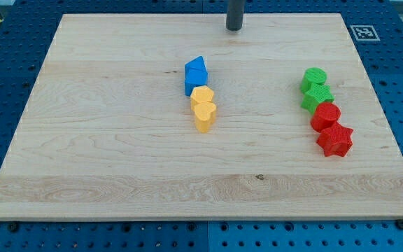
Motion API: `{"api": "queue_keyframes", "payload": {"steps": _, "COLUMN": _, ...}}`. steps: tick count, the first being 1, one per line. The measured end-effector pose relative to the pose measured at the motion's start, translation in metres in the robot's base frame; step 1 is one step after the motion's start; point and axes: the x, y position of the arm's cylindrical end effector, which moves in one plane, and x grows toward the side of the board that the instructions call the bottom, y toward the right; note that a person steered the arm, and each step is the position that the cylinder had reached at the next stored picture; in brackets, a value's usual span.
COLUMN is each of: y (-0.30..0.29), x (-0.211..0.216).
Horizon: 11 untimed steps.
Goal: Move your arm to the top right of the board
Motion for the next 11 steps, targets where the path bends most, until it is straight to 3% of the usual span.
{"api": "queue_keyframes", "payload": {"steps": 5, "y": 0.073, "x": -0.021}}
{"api": "queue_keyframes", "payload": {"steps": 8, "y": 0.099, "x": 0.016}}
{"api": "queue_keyframes", "payload": {"steps": 10, "y": 0.168, "x": 0.027}}
{"api": "queue_keyframes", "payload": {"steps": 11, "y": 0.171, "x": 0.052}}
